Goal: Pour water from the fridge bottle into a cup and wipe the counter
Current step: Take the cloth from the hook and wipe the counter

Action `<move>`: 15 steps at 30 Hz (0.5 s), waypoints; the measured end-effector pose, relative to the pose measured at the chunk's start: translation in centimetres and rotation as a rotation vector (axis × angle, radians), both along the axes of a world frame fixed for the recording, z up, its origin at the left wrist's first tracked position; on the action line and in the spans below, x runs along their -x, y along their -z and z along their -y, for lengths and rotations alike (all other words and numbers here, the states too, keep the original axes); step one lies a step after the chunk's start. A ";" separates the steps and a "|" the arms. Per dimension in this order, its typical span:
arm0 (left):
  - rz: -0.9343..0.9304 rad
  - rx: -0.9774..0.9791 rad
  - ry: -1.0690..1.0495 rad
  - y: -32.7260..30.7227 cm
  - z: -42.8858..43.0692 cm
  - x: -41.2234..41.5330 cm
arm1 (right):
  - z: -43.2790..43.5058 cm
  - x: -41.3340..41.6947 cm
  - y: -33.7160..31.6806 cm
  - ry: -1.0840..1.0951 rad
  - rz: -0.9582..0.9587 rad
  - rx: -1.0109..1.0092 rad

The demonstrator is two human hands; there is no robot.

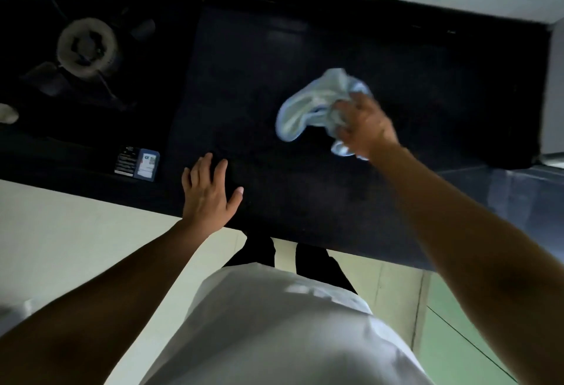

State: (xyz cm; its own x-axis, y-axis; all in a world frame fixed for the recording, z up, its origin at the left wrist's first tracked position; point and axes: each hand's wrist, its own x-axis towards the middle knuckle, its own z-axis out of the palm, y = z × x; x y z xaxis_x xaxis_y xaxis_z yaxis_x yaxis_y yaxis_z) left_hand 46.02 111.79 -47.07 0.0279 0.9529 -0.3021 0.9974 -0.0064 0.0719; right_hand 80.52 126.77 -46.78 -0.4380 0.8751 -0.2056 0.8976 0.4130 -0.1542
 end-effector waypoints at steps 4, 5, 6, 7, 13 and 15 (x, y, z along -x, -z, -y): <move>0.002 0.018 0.000 -0.1 -0.2 0.1 | 4.6 -11.7 -0.7 0.693 -0.107 -0.128; 0.004 0.020 0.002 -0.1 -0.2 0.1 | 6.2 -13.3 -0.9 0.855 -0.105 -0.133; 0.008 0.021 0.003 -0.2 -0.2 0.0 | 7.7 -14.0 -0.9 0.990 -0.051 -0.145; 0.010 0.021 0.004 -0.3 -0.2 -0.1 | 8.9 -13.5 -0.5 1.096 0.020 -0.134; 0.022 0.047 -0.011 -0.9 -0.5 -0.4 | 12.9 2.5 0.0 0.209 0.102 0.081; 0.034 0.050 -0.024 -1.0 -0.4 -0.6 | 13.8 5.0 0.2 -0.095 -0.064 0.142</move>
State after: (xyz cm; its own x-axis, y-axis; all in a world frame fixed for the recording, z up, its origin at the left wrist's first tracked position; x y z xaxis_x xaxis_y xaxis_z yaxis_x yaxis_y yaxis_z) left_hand 46.57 112.21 -46.03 0.0161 0.9371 -0.3486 0.9942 0.0222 0.1055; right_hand 75.54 112.97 -46.98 -0.5339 0.7931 -0.2933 0.8418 0.4657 -0.2730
